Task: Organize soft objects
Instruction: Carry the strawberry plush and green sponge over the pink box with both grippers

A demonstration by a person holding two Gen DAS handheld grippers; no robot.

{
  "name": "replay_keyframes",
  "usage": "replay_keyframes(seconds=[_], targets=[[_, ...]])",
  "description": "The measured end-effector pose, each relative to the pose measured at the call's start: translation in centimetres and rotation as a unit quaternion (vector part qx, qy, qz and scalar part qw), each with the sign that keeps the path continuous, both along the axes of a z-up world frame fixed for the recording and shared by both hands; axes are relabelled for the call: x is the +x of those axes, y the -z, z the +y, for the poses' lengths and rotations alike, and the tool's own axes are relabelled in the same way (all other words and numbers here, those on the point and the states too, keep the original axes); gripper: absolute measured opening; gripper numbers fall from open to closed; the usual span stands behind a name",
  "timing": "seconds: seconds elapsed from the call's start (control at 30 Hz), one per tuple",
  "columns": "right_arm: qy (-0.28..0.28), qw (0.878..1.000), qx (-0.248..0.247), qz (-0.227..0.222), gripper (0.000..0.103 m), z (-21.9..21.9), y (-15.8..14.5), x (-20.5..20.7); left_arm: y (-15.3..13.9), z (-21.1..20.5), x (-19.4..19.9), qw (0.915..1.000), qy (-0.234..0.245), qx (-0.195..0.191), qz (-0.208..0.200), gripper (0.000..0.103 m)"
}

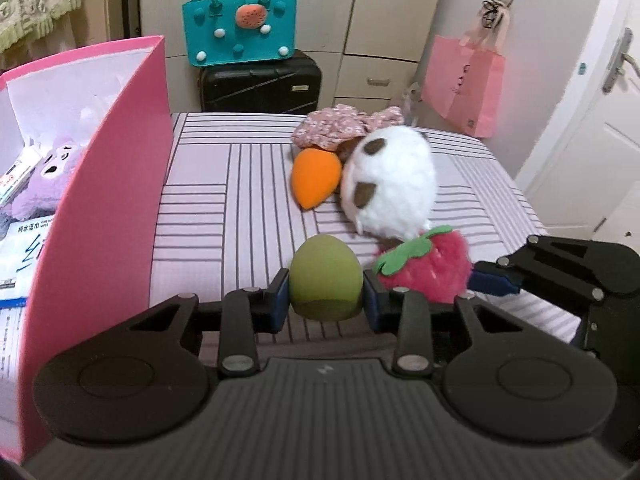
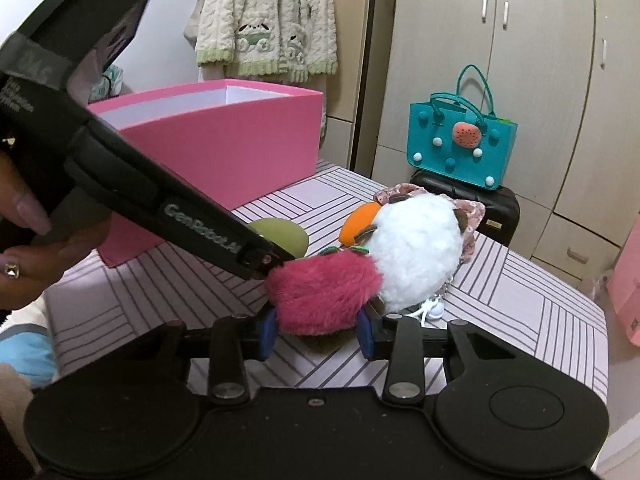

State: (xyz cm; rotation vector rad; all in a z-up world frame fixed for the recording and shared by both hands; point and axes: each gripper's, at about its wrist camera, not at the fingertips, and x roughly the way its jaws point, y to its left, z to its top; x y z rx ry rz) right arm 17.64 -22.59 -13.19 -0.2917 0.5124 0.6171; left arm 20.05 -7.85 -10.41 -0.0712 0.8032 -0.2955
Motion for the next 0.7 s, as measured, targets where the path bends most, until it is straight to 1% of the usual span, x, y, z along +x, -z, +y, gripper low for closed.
replay_keyframes(seconds=[0.13,0.27,0.47,0.7], targets=[[0.008,1.000,0.015,0.008,0.043,-0.5,-0.7,-1.3,-0.6,0.9,-1.5,0.9991,0.018,-0.033,0.019,0.036],[0.011,0.999,0.031,0.017,0.044,-1.1,-1.4,-2.8,-1.4,1.7,-3.4,0.9980,0.031,-0.049,0.026,0.036],[0.021,0.999,0.038,0.031,0.044,-1.5,-2.0,-4.5,-2.2,2.9,-6.0,0.9966,0.052,-0.053,0.034,0.036],[0.026,0.997,0.047,0.053,0.044,-1.7,-2.4,-6.1,-3.4,4.5,-8.4,0.9955,0.069,-0.049,0.042,0.036]])
